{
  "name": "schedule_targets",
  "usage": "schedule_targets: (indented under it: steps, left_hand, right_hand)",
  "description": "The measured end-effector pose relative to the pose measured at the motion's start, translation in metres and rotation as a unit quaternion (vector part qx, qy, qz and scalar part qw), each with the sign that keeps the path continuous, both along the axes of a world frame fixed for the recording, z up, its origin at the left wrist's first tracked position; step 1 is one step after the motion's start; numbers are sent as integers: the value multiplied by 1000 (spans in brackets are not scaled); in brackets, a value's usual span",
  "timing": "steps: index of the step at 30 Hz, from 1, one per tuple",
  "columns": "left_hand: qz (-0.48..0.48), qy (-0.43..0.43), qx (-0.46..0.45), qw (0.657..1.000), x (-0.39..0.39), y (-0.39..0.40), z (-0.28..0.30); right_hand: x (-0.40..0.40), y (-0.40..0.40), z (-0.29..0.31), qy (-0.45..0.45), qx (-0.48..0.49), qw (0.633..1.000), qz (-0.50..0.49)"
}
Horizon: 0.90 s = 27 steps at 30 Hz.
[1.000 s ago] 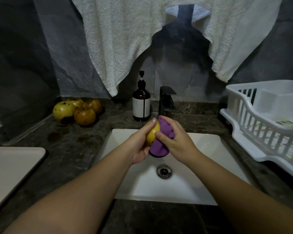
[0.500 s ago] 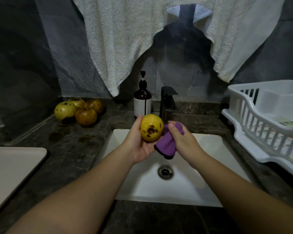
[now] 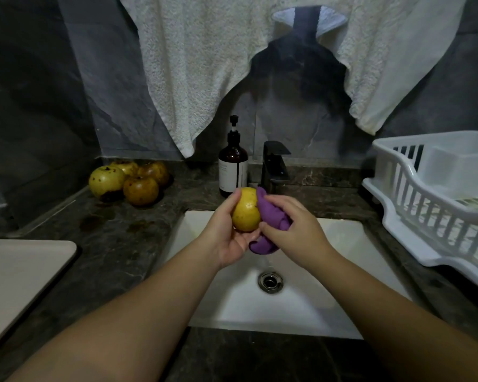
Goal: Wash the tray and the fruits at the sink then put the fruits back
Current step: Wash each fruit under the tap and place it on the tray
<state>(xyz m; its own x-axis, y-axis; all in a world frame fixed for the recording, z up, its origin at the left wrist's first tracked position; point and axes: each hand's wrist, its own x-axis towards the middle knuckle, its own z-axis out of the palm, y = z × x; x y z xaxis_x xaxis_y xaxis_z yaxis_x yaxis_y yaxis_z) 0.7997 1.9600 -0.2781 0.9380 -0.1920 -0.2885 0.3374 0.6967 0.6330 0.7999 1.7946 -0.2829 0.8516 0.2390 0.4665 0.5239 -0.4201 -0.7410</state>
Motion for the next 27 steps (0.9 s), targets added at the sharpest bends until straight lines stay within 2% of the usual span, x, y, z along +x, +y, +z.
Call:
schedule_targets:
  steps: [2,7,12,16,20,21,23,25,27]
  left_hand:
    - [21,9,-10,1000,2,3,-1]
    - [10,12,13,1000,2,-2,-3]
    - [33,14,1,999,2,1,-2]
    - [26,16,11,999,1,-4,-2]
    - [28,17,23,999,0,-4,-3]
    - [33,11,38,999,-1,-2,-3]
    - [51,-15,127,991,-1,3,-5]
    - [70,-56,247,965,1,9,-8]
    - [80,-101,363,923,2,15,-12]
  right_hand:
    - [0,0,-2,23,-16,1000,9]
    - [3,4,-2,104,23,994,-19]
    - [6,-1,-2,71,-40,997,-7]
    - [10,1,-3,86,-32,995,-44]
    - [11,0,-4,79,-57,995,-25]
    - [13,-3,-4,83,-77,993,-24]
    - [17,-9,-4,115,-78,990,-35]
    - [19,-14,-2,163,-12,985,-61]
    - [19,-19,2,175,60,979,-88]
